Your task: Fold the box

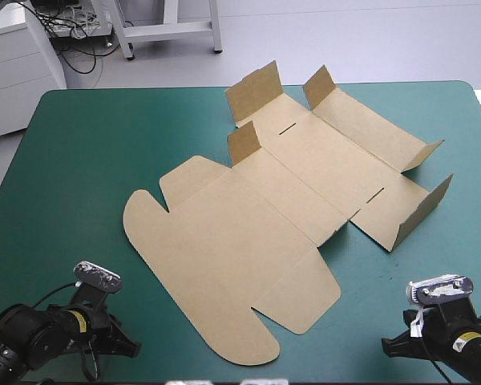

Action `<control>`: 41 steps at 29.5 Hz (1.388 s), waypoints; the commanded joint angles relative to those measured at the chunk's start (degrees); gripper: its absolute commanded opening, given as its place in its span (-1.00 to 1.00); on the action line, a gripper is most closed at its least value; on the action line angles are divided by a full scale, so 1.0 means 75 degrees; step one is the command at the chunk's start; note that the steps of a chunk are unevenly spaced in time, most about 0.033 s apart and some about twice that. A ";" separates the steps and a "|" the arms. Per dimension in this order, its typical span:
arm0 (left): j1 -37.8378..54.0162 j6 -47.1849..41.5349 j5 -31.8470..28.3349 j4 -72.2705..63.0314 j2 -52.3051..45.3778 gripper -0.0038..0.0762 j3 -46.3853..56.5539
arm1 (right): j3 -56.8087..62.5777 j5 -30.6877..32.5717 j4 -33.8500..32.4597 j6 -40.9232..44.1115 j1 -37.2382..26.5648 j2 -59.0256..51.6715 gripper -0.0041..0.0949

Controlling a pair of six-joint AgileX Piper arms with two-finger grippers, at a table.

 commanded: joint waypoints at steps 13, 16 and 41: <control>-0.0037 -0.0079 -0.0199 -0.0023 -0.0017 -0.98 -0.0157 | -0.0239 -0.0369 0.0118 -0.0045 0.0026 0.0056 -0.96; -0.0037 -0.0079 -0.0199 -0.0023 -0.0017 -0.98 -0.0157 | -0.0255 -0.0369 0.0138 -0.0045 0.0026 0.0056 -0.96; -0.0037 0.0031 -0.0185 -0.0150 -0.0017 -0.98 -0.0157 | -0.1201 -0.0928 0.1754 0.1867 0.0026 0.0083 0.39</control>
